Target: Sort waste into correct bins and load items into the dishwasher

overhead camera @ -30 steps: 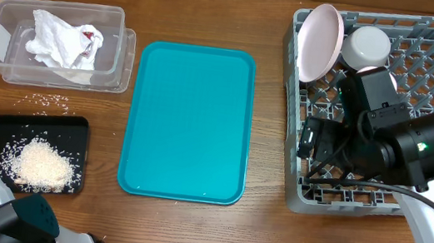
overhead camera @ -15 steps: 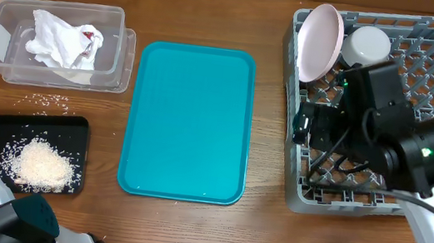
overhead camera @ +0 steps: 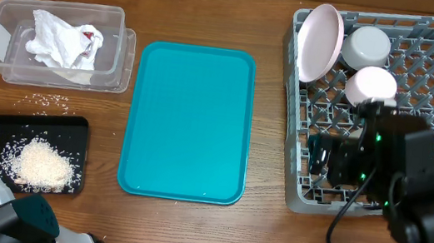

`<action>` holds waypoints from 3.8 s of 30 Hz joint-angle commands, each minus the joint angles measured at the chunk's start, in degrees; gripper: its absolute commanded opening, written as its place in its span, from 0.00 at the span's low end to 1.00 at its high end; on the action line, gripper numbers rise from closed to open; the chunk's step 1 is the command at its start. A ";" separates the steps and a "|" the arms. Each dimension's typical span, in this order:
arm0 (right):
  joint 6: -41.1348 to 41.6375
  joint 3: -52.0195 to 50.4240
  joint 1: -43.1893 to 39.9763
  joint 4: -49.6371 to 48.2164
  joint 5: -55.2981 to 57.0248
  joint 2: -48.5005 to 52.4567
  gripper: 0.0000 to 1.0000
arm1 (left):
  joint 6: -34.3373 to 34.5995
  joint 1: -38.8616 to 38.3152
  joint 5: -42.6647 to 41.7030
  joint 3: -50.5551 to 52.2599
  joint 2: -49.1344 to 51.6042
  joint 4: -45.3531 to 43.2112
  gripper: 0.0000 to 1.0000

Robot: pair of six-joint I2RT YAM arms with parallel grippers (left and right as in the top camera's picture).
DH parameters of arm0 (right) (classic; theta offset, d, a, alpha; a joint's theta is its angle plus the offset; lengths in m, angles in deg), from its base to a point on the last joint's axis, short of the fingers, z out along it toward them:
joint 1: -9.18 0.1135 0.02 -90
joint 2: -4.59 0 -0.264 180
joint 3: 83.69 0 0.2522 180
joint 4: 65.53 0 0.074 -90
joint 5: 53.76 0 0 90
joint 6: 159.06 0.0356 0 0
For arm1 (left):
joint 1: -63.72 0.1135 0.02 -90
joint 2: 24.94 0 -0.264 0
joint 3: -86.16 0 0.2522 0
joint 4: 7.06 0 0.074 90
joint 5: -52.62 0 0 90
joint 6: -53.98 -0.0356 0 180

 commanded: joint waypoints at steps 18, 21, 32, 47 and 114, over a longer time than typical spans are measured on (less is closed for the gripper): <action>-1.92 -51.41 -8.66 -43.85 -5.22 -41.27 1.00 | 1.20 -0.07 1.11 0.20 0.20 0.15 1.00; -1.92 -54.88 -8.96 -49.42 -5.22 -43.67 1.00 | 1.20 -0.07 1.11 0.20 0.17 0.17 1.00; -1.70 -65.64 -12.72 -62.60 -6.75 -52.02 1.00 | 1.20 -0.07 1.11 0.20 0.17 0.17 1.00; -1.73 -69.11 -23.45 -62.40 -7.10 -55.39 1.00 | 1.20 -0.07 1.11 0.22 0.20 0.17 1.00; -7.69 -69.11 -25.22 -62.23 -7.10 -55.34 1.00 | -6.95 -0.07 2.03 0.55 -8.04 16.63 1.00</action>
